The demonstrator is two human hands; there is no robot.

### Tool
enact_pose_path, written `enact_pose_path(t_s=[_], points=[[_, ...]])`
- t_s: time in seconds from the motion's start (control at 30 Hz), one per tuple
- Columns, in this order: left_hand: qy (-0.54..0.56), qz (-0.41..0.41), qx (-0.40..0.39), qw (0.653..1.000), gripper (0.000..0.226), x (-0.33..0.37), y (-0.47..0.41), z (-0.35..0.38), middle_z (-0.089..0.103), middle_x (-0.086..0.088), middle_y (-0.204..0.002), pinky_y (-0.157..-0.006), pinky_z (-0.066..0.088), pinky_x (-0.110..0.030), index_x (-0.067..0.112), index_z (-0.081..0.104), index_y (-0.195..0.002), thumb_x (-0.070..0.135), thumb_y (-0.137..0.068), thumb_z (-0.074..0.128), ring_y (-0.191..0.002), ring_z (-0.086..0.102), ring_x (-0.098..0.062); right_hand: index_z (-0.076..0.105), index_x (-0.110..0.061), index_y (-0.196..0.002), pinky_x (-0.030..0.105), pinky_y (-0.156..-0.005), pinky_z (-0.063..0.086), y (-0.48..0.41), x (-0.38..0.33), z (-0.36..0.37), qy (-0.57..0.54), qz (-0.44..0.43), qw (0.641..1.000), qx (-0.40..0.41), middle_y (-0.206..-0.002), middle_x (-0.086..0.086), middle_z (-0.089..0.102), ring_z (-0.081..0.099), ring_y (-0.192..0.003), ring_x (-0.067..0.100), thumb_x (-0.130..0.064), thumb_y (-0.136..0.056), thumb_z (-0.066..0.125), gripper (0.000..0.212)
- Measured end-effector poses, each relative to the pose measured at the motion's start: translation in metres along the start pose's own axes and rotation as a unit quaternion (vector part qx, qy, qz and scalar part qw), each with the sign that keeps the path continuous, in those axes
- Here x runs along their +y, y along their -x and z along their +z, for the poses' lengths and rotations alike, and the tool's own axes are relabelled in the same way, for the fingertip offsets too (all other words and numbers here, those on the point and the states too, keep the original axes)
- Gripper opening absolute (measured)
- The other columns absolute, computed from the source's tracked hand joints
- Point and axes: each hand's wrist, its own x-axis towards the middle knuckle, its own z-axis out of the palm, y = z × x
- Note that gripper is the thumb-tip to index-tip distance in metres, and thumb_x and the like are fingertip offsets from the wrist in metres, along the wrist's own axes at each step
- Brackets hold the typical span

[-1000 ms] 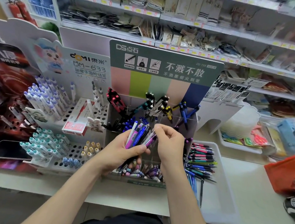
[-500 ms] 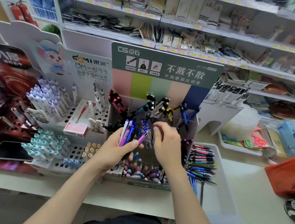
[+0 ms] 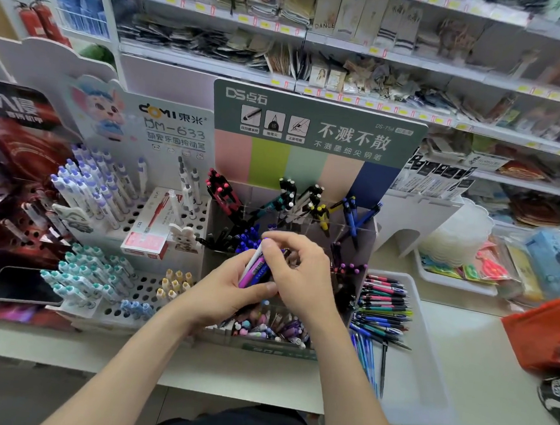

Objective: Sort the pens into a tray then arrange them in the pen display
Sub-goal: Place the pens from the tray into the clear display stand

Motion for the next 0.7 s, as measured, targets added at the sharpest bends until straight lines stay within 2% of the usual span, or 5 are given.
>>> enact_pose_path(t_s=[0.2, 0.43, 0.53, 0.6, 0.7], points=[[-0.014, -0.032, -0.030, 0.999, 0.026, 0.005, -0.001, 0.005, 0.074, 0.002, -0.075, -0.050, 0.046, -0.021, 0.009, 0.054, -0.128, 0.007, -0.105, 0.065, -0.055, 0.058, -0.015, 0.084, -0.023, -0.078, 0.034, -0.079, 0.059, -0.004, -0.003, -0.003, -0.098, 0.102, 0.989, 0.051, -0.086, -0.009, 0.077, 0.070, -0.076, 0.006, -0.022, -0.090, 0.078, 0.013], [-0.055, -0.050, -0.031, 0.997, 0.024, -0.002, 0.002, -0.004, 0.080, -0.011, -0.098, -0.053, 0.050, -0.024, 0.010, 0.055, -0.121, 0.012, -0.103, 0.070, -0.060, 0.060, -0.018, 0.069, -0.017, -0.105, 0.031, -0.070, 0.050, -0.018, 0.003, -0.011, -0.191, 0.043, 0.943, 0.270, -0.086, -0.002, 0.066, 0.058, -0.073, 0.008, -0.023, -0.112, 0.048, 0.023], [-0.101, -0.031, -0.002, 0.994, 0.020, -0.009, 0.005, -0.009, 0.081, -0.006, -0.101, -0.058, 0.053, -0.028, 0.022, 0.056, -0.119, 0.019, -0.104, 0.069, -0.064, 0.062, -0.014, 0.061, -0.012, -0.117, 0.028, -0.070, 0.055, -0.024, 0.013, -0.024, -0.119, -0.039, 0.924, 0.361, -0.093, 0.002, 0.067, 0.064, -0.073, 0.013, -0.023, -0.115, 0.043, 0.022], [-0.149, -0.007, 0.021, 0.989, 0.025, -0.011, 0.005, -0.011, 0.080, 0.002, -0.103, -0.066, 0.059, -0.035, 0.030, 0.053, -0.122, 0.026, -0.104, 0.069, -0.072, 0.070, -0.012, 0.062, -0.013, -0.118, 0.028, -0.073, 0.055, -0.022, 0.024, -0.026, -0.018, -0.096, 0.935, 0.342, -0.098, 0.001, 0.066, 0.067, -0.080, 0.012, -0.021, -0.114, 0.046, 0.018], [-0.176, 0.017, 0.043, 0.983, 0.038, -0.012, 0.005, -0.011, 0.079, 0.008, -0.107, -0.075, 0.061, -0.038, 0.038, 0.045, -0.132, 0.031, -0.104, 0.069, -0.087, 0.076, -0.022, 0.070, -0.018, -0.114, 0.029, -0.085, 0.052, -0.022, 0.046, -0.017, 0.116, -0.117, 0.972, 0.168, -0.101, -0.008, 0.070, 0.065, -0.092, 0.007, -0.021, -0.109, 0.058, 0.014]])
